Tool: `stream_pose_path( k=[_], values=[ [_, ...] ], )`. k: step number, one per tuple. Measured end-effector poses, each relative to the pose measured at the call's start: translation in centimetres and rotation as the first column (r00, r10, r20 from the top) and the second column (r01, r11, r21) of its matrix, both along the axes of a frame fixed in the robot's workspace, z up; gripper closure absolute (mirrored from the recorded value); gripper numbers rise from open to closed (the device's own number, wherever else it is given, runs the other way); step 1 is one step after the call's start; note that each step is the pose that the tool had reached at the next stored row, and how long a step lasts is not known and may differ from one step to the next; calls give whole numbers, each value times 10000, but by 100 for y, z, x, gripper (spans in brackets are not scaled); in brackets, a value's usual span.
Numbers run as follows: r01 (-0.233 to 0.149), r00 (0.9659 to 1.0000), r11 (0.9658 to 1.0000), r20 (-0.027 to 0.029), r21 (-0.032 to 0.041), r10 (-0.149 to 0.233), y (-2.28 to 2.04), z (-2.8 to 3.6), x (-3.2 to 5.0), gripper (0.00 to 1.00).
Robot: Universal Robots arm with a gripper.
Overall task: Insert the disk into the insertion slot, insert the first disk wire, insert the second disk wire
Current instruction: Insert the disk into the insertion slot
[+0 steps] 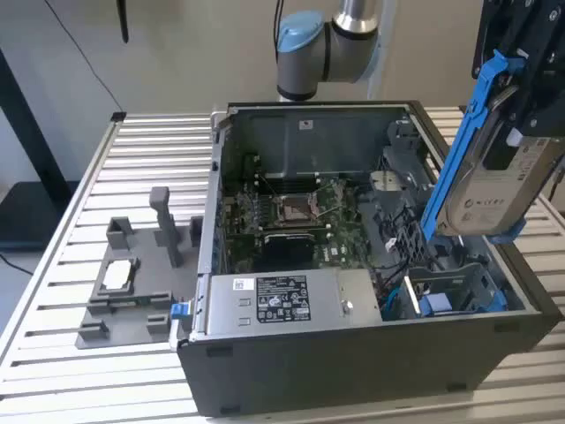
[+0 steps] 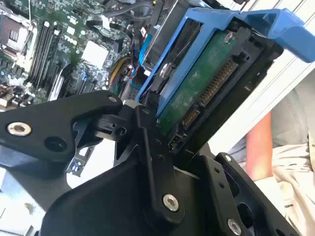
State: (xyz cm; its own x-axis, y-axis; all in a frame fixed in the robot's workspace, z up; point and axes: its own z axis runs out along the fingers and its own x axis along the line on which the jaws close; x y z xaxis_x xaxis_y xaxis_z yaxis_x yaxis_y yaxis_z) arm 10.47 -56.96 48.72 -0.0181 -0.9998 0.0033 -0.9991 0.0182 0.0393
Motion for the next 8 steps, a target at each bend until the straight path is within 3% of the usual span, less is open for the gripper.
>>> stream_pose_path(
  k=[8],
  values=[
    [0,10000,10000,0,-4,0,0,0,0,67]
  ],
)
